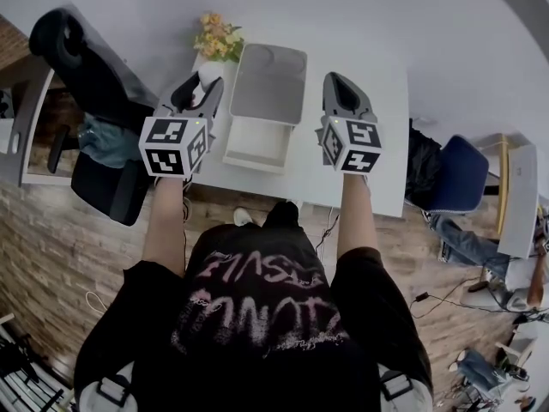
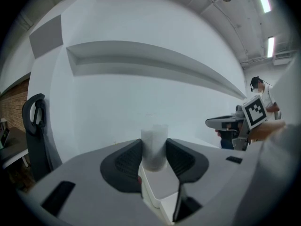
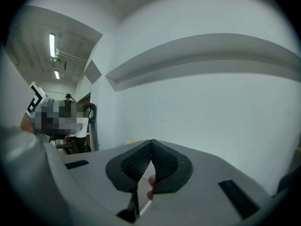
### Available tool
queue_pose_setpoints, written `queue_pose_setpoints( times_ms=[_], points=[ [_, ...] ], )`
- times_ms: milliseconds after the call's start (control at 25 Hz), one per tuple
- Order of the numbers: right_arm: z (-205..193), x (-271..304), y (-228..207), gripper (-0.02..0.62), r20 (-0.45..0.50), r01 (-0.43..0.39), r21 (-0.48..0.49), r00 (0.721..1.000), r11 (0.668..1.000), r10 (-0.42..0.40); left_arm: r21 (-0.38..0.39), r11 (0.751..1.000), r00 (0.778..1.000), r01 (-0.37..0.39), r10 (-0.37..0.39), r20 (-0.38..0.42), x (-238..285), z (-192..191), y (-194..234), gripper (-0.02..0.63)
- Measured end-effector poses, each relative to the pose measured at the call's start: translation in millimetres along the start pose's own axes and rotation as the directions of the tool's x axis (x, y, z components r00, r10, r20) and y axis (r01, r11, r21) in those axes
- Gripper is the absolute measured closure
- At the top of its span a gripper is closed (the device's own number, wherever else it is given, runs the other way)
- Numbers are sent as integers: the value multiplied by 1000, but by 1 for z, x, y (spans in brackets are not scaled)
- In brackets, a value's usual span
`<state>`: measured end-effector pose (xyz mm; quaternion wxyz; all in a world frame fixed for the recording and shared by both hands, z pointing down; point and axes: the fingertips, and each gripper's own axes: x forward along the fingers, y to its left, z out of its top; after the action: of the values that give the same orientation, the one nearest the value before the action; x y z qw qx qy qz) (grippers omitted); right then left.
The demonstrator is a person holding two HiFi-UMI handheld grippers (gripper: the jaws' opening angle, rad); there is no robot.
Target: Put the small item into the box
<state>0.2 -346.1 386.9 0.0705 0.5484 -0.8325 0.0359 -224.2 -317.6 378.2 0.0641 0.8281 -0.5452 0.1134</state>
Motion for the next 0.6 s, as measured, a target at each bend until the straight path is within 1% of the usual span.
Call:
queue_pose_setpoints(
  times_ms=[160, 280, 600],
  points=[
    [3, 5, -4, 586, 8, -30, 10, 1000, 999, 30, 6, 1000, 1000, -15, 15, -2, 3, 4, -8, 443],
    [0, 8, -3, 586, 0, -46, -5, 999, 999, 46, 4, 1000, 1000, -20, 21, -9, 5, 4, -11, 443],
    [-9, 11, -2, 586, -9, -61, 10, 998, 998, 61, 14, 1000, 999, -4, 5, -43, 10, -6, -20, 443]
  ],
)
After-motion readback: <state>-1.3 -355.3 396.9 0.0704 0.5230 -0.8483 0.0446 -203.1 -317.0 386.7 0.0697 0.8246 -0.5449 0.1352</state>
